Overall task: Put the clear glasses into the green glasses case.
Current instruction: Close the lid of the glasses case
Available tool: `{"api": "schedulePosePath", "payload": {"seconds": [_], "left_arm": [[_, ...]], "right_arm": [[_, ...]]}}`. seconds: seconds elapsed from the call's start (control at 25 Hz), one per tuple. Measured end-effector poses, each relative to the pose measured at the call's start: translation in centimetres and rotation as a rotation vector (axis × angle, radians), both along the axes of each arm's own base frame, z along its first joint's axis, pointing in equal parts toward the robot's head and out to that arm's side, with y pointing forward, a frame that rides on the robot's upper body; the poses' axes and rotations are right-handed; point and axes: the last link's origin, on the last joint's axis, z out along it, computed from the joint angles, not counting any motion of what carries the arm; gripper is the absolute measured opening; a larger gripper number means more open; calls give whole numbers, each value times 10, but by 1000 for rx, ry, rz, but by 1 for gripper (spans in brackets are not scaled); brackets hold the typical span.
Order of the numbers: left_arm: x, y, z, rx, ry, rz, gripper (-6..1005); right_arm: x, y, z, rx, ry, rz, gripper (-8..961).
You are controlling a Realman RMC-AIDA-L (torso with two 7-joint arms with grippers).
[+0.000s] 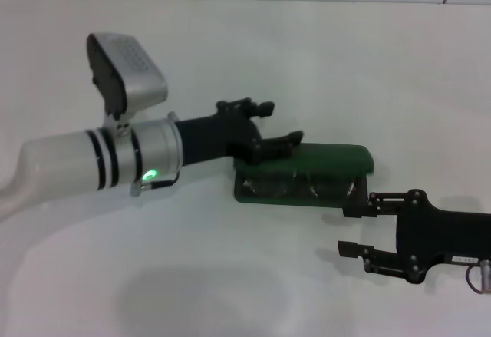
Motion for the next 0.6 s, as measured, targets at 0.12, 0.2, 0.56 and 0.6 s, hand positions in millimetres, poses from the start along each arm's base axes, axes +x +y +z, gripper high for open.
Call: {"api": "schedulePosePath", "payload": {"seconds": [0.12,0.2,0.56,0.6], "left_arm": [[-7,-4,1,23,2,-7,756],[-10,-8,1,33,2,-17,756],[-7,-15,5,29,-38,-69,756],[-6,-15,4,26,-37,-75,756]], "right_arm": [[-1,3,-1,3,-7,-2,507],[-1,4,-1,2,-9,-4,507],[-5,9,-1,-7,-9,-10,507],[-5,9,-1,-8,-9,-10,507]]}}
